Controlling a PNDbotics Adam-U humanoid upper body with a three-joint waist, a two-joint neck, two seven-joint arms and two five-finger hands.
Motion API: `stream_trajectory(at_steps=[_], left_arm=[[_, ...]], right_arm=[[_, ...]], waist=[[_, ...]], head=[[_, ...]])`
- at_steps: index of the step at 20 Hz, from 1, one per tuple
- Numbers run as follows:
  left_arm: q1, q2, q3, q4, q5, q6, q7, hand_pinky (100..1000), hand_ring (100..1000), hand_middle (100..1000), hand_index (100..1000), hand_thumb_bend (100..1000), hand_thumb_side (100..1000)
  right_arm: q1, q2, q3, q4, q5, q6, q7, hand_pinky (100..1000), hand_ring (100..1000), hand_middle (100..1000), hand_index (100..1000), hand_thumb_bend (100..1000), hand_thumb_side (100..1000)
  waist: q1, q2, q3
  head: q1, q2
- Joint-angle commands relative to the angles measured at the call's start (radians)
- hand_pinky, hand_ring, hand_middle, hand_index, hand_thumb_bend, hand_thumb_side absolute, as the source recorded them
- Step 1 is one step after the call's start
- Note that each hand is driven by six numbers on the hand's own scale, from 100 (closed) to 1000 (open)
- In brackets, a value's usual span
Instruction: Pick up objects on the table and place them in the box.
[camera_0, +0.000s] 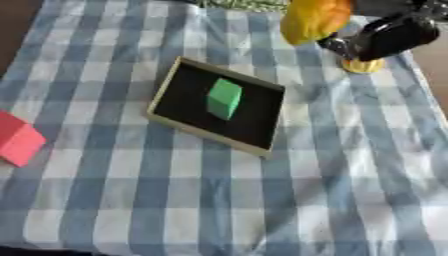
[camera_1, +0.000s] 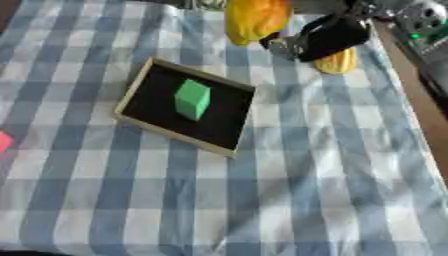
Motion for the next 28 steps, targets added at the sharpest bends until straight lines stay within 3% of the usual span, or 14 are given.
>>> stream_trajectory(at_steps=[1, 9, 17, 22, 26, 28], left_arm=[[-0.009, 0.011, 0.001, -0.015, 0.004, 0.000, -0.005, 995, 774, 692, 839, 100, 617], [-0.011, 0.004, -0.002, -0.015, 0.007, 0.003, -0.010, 996, 774, 692, 839, 100, 619], [-0.009, 0.001, -0.001, -0.015, 0.006, 0.005, -0.010, 998, 775, 693, 839, 100, 620], [-0.010, 0.001, -0.003, -0.015, 0.007, 0.005, -0.012, 998, 776, 693, 840, 100, 620], [-0.010, 0.001, -0.002, -0.015, 0.007, 0.005, -0.012, 998, 776, 693, 840, 100, 619], [-0.010, 0.003, 0.000, -0.015, 0.006, 0.004, -0.010, 998, 777, 694, 840, 100, 618]], right_arm=[[-0.033, 0.038, 0.022, 0.076, 0.078, -0.012, 0.008, 796, 573, 457, 628, 115, 168], [-0.042, 0.155, 0.083, 0.229, 0.215, -0.061, 0.013, 796, 585, 470, 639, 100, 188], [-0.008, 0.180, 0.100, 0.278, 0.252, -0.098, 0.012, 805, 610, 495, 661, 100, 193], [0.003, 0.189, 0.122, 0.297, 0.257, -0.128, 0.095, 825, 730, 630, 761, 100, 212], [0.009, 0.194, 0.120, 0.303, 0.274, -0.130, 0.146, 867, 835, 823, 894, 100, 197], [0.012, 0.192, 0.109, 0.293, 0.276, -0.125, 0.152, 880, 856, 843, 910, 100, 340]], waist=[[0.004, -0.013, 0.003], [0.004, -0.010, 0.010], [0.003, -0.007, 0.009], [0.002, -0.007, 0.007], [0.002, -0.008, 0.006], [0.003, -0.009, 0.005]], head=[[0.000, -0.007], [0.000, -0.012], [0.003, -0.011], [0.001, -0.009], [0.001, -0.009], [0.001, -0.010]])
